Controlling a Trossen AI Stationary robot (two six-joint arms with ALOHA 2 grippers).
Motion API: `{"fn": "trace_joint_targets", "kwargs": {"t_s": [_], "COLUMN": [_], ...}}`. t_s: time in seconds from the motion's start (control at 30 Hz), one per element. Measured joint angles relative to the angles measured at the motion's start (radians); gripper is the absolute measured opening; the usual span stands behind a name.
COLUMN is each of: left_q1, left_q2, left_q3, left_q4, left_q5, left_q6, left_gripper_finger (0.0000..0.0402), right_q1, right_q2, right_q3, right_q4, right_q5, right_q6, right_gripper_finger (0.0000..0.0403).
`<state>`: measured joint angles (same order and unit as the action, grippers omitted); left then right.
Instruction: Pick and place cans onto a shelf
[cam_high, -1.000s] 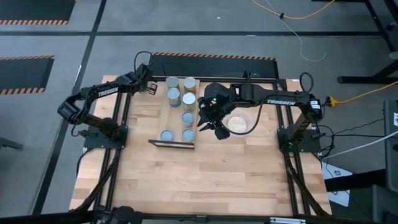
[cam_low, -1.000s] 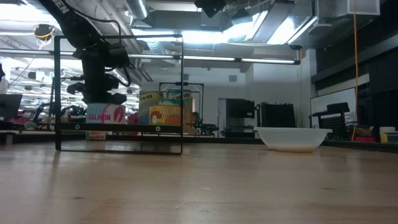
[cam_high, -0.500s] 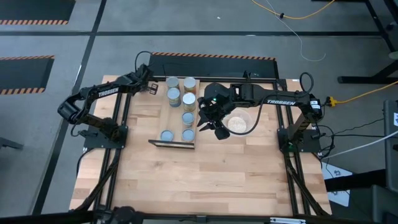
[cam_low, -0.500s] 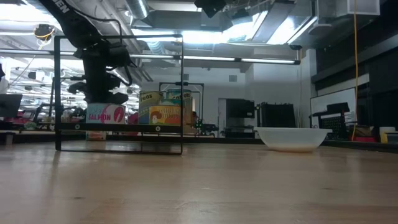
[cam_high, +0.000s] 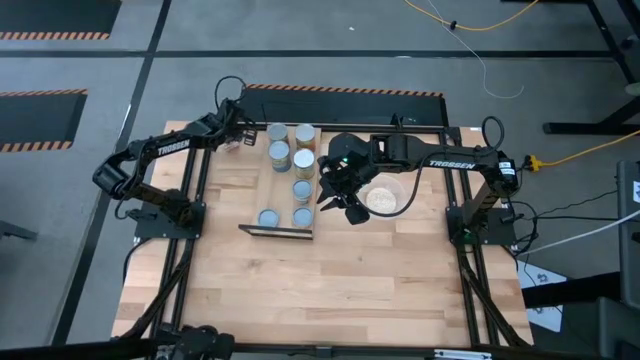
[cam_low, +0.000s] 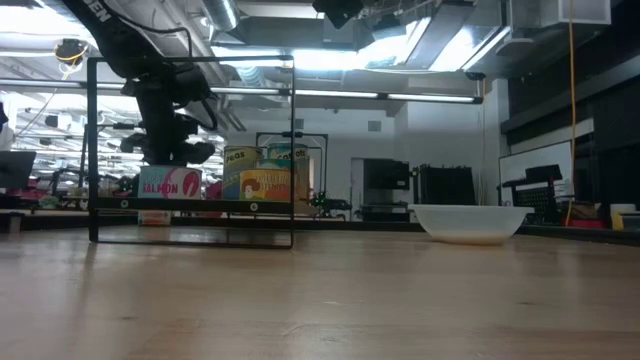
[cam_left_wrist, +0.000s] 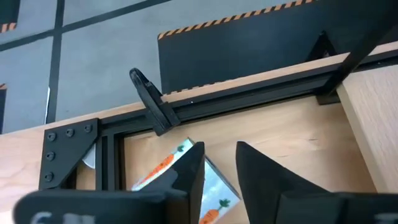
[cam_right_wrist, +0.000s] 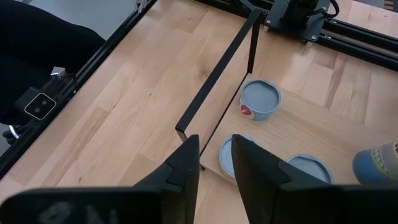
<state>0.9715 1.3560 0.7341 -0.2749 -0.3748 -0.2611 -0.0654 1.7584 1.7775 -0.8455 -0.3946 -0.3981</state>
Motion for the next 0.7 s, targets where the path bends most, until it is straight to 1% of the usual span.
{"fn": "trace_joint_targets", "kwargs": {"t_s": [0.13,0.3,0.43,0.7], "left_q1": [0.004,0.004,0.003,0.003], "left_q2": [0.000,0.000,0.000,0.000], "left_q3": [0.000,0.000,0.000,0.000], "left_q4": [0.000,0.000,-0.004,-0.125], "left_q5": [-0.001,-0.035,-0.035,-0.028], "left_q6": [-0.001,-0.034,-0.051,-0.051], "left_gripper_finger": [0.0096,0.0095,0.0094,0.0094], "right_q1": [0.000,0.000,0.000,0.000], "right_q2": [0.000,0.000,0.000,0.000], "right_q3": [0.000,0.000,0.000,0.000], "right_q4": [0.000,0.000,0.000,0.000], "right_q5": [0.000,0.000,0.000,0.000], "right_q6": [0.000,0.000,0.000,0.000], "right_gripper_finger": [0.0099,0.0099,0.0099,0.0099]}}
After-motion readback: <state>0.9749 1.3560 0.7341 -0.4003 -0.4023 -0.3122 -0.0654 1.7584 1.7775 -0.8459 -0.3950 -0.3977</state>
